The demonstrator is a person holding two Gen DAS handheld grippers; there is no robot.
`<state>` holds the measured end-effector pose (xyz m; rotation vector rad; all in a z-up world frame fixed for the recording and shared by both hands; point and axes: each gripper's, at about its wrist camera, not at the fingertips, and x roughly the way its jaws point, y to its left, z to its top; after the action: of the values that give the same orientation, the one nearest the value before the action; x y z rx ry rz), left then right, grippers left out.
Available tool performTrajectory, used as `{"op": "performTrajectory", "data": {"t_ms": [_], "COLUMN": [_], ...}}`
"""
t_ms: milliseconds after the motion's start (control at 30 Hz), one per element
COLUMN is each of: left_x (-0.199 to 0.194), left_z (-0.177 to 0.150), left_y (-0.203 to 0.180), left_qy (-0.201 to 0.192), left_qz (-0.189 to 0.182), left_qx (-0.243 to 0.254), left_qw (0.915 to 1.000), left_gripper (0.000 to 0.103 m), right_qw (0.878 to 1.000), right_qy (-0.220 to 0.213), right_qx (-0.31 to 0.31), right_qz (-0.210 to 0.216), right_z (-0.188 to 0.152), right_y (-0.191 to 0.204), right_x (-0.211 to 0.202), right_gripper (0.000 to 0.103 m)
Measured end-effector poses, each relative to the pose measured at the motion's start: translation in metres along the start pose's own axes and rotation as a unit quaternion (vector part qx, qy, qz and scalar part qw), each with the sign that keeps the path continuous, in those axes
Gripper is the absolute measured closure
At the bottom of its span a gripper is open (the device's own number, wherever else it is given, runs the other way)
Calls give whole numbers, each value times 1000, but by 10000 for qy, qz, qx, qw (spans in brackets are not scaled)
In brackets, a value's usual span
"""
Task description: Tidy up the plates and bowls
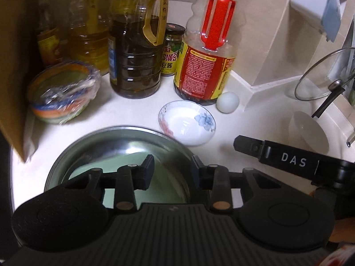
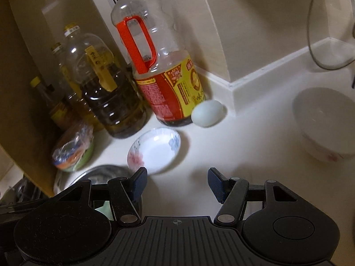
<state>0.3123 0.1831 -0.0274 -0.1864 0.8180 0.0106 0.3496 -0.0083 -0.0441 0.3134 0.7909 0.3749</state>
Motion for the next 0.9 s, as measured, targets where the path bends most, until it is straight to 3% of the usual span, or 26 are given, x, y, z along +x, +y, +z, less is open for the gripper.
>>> {"op": "performTrajectory", "data": {"t_ms": [467, 700, 900], "left_x": [71, 102, 118], "left_z": [50, 60, 63], "left_y": [20, 26, 30], "left_qy": [314, 676, 871], "left_qz": [-149, -117, -70], "left_qx": [179, 155, 105], "left_qw": [9992, 9975, 9961], "left_gripper": [81, 84, 89], "right_qw": [9996, 9991, 9989], "right_qy": [90, 176, 263], "right_qx": [152, 185, 233], "right_qz": [-213, -330, -295], "right_z": [23, 27, 28], "right_y": [-1, -3, -3], "right_x": [67, 87, 96], "right_gripper": [64, 70, 83]}}
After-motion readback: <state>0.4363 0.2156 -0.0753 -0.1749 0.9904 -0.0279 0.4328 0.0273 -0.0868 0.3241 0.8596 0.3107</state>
